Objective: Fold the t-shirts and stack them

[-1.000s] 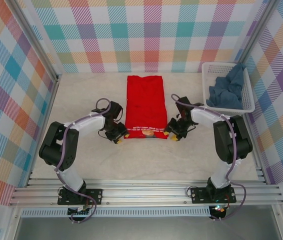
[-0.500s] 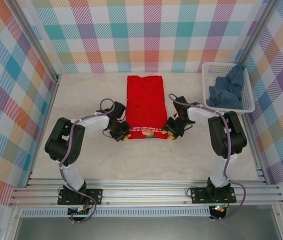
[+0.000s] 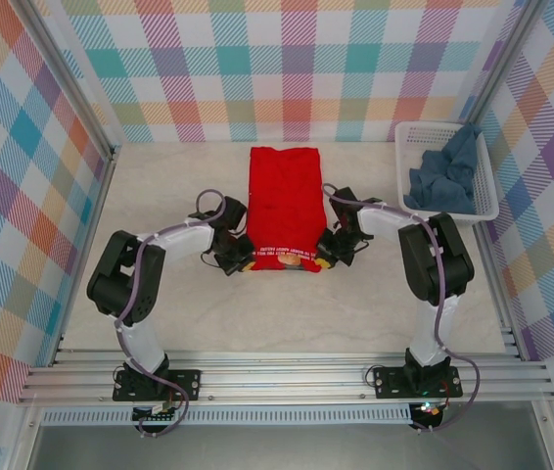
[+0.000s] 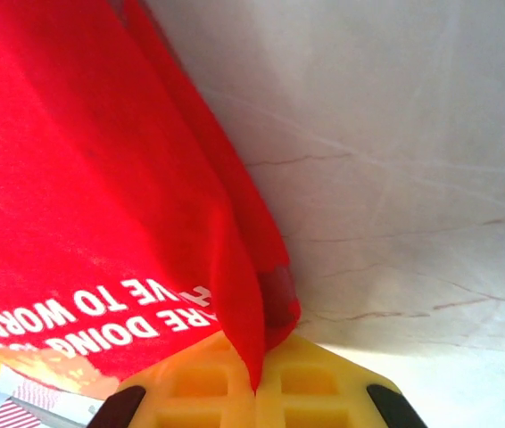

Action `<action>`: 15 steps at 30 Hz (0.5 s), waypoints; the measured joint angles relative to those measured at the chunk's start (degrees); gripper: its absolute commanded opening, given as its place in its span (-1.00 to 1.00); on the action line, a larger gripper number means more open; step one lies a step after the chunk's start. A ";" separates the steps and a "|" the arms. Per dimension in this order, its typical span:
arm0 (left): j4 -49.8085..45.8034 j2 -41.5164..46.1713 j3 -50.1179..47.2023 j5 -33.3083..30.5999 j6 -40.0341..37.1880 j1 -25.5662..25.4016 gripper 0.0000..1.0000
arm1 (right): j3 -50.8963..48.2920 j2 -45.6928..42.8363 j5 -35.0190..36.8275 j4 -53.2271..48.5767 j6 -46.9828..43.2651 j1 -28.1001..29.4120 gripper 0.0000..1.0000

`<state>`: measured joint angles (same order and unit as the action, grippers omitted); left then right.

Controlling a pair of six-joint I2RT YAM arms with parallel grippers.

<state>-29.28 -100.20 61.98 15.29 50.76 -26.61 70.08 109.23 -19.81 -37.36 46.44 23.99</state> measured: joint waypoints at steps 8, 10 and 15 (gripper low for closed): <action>-4.96 12.85 -10.25 1.57 -2.60 -6.58 -1.00 | -9.27 -9.51 -1.33 -3.13 -4.17 4.59 -1.00; -6.91 16.22 -13.20 2.38 -2.51 -9.14 -1.00 | -12.26 -12.44 -2.36 -4.72 -4.79 6.69 -1.00; -12.28 29.55 -18.49 4.98 -0.37 -14.80 -1.00 | -17.88 -23.61 -6.05 -10.14 -4.72 12.09 -1.00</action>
<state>-41.56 -70.65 43.48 20.27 50.39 -41.41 52.21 85.62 -25.87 -47.51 41.71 36.07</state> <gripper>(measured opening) 0.049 0.052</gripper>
